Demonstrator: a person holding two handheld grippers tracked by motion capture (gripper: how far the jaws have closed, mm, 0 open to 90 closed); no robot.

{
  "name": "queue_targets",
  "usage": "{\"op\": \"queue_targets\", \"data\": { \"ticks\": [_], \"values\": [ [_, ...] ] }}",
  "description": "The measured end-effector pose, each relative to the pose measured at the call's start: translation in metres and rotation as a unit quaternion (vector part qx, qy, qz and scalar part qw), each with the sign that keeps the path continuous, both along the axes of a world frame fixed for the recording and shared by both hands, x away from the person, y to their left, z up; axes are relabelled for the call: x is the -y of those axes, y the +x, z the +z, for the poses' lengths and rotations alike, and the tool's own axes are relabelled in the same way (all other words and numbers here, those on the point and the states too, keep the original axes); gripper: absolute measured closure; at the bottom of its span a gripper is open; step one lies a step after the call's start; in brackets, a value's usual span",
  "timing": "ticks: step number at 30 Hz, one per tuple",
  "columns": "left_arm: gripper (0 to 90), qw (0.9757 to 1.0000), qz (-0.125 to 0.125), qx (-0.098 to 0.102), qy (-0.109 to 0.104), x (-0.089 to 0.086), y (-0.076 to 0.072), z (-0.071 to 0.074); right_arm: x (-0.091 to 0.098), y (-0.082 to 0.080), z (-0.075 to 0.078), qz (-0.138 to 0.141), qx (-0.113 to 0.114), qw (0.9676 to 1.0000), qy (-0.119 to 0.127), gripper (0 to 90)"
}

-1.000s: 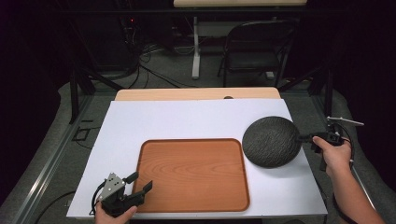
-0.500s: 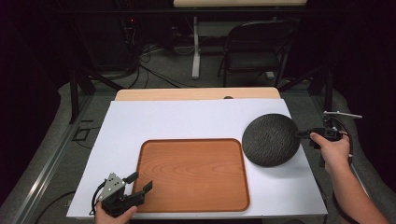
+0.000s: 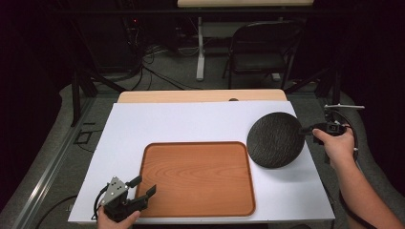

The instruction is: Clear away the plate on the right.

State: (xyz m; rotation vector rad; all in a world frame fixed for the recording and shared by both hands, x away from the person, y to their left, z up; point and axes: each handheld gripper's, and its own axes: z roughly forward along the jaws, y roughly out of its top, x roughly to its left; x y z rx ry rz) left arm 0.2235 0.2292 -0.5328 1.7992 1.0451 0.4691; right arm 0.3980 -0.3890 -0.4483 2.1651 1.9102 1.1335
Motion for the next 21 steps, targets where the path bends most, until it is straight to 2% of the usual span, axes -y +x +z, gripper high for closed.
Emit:
{"op": "queue_targets", "data": {
  "ticks": [5,12,21],
  "values": [
    [34.5,1.0,-0.001,0.0,0.0,0.0,0.0,0.0,-0.007,0.003,0.007,0.002,-0.003,0.9999,-0.011,87.8],
    [34.5,1.0,0.0,-0.001,-0.001,0.0,0.0,0.0,-0.016,0.009,0.017,0.017,0.001,0.9991,-0.039,87.8],
    [34.5,1.0,0.0,0.0,-0.003,0.0,0.0,0.0,-0.023,0.012,0.022,0.019,0.005,0.9986,-0.048,87.8]
  ]
}}
